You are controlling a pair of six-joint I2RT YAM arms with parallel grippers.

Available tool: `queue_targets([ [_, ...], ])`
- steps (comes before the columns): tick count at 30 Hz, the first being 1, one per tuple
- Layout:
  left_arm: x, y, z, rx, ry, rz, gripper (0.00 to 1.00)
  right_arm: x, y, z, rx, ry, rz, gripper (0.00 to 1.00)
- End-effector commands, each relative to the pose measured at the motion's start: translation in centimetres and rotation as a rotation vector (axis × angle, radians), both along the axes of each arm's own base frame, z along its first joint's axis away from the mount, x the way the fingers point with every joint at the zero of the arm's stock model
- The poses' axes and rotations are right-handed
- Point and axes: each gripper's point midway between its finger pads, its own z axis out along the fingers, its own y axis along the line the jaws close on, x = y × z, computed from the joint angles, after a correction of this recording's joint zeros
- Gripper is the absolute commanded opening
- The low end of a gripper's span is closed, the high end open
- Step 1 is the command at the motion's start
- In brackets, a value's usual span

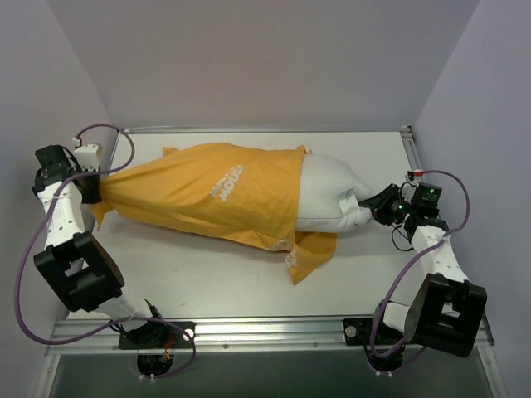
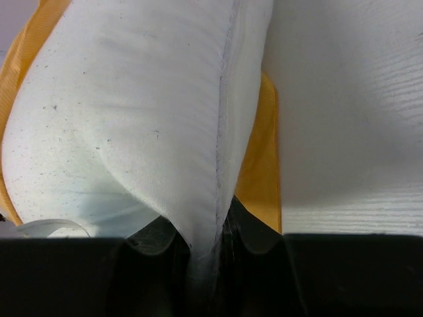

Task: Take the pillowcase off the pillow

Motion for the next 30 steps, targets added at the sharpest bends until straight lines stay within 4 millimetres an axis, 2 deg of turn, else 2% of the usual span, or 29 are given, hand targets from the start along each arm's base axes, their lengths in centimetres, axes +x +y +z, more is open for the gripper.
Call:
queue_targets([
  [1, -0.7, 11.1, 6.0, 0.356, -0.108, 0.303, 0.02, 2.3, -7.9, 3.4, -0.193, -0.11, -0.276, 0.0],
  [2, -0.6, 12.2, 7.6, 0.375, -0.146, 0.337, 0.02, 2.6, -8.8, 4.6, -0.189, -0.135, -0.296, 0.0],
  [3, -1.5, 13.6, 8.9, 0.392, -0.165, 0.389, 0.02, 2.6, -10.4, 5.3, -0.191, -0.143, -0.343, 0.0],
  [5, -2.0, 14.9, 12.0, 0.421, -0.226, 0.444, 0.02, 3.1, -11.8, 6.8, -0.196, -0.167, -0.382, 0.0],
  [6, -2.2, 15.6, 15.0, 0.45, -0.285, 0.469, 0.02, 3.6, -12.4, 8.2, -0.2, -0.2, -0.396, 0.0],
  [7, -2.9, 16.3, 16.5, 0.464, -0.313, 0.496, 0.02, 3.8, -13.3, 8.5, -0.194, -0.203, -0.417, 0.0],
  [10, -3.8, 16.4, 21.5, 0.523, -0.403, 0.494, 0.02, 4.1, -15.2, 10.5, -0.194, -0.251, -0.472, 0.0],
  [12, -4.0, 16.2, 22.7, 0.538, -0.427, 0.493, 0.02, 3.9, -16.1, 11.2, -0.209, -0.261, -0.493, 0.0],
  [13, -4.0, 15.4, 23.2, 0.533, -0.438, 0.465, 0.02, 4.0, -16.6, 12.0, -0.226, -0.273, -0.506, 0.0],
  [15, -3.2, 13.8, 22.5, 0.492, -0.436, 0.387, 0.02, 4.0, -17.0, 12.4, -0.241, -0.273, -0.512, 0.0],
  [16, -2.5, 12.0, 21.3, 0.469, -0.416, 0.337, 0.02, 4.0, -17.1, 12.8, -0.243, -0.282, -0.513, 0.0],
  [17, -2.3, 11.4, 20.4, 0.471, -0.399, 0.318, 0.02, 4.1, -17.0, 12.8, -0.239, -0.284, -0.511, 0.0],
  [19, -2.1, 10.1, 17.8, 0.481, -0.363, 0.286, 0.02, 4.0, -17.2, 12.7, -0.245, -0.276, -0.514, 0.0],
  [21, -2.5, 10.1, 16.8, 0.485, -0.344, 0.289, 0.02, 3.9, -17.9, 12.4, -0.273, -0.256, -0.526, 0.0],
  [23, -3.7, 11.5, 16.2, 0.496, -0.324, 0.332, 0.02, 4.0, -18.6, 12.8, -0.274, -0.257, -0.535, 0.0],
  [25, -4.9, 13.1, 16.6, 0.52, -0.329, 0.363, 0.02, 4.0, -20.0, 12.9, -0.258, -0.26, -0.567, 0.0],
  [26, -6.6, 14.8, 16.2, 0.533, -0.313, 0.404, 0.02, 3.9, -20.3, 13.2, -0.257, -0.266, -0.574, 0.0],
  [29, -9.0, 17.7, 16.2, 0.569, -0.303, 0.45, 0.02, 3.7, -21.7, 13.9, -0.286, -0.27, -0.601, 0.0],
  [30, -10.8, 19.6, 15.7, 0.572, -0.281, 0.49, 0.02, 3.8, -21.6, 13.8, -0.288, -0.263, -0.593, 0.0],
])
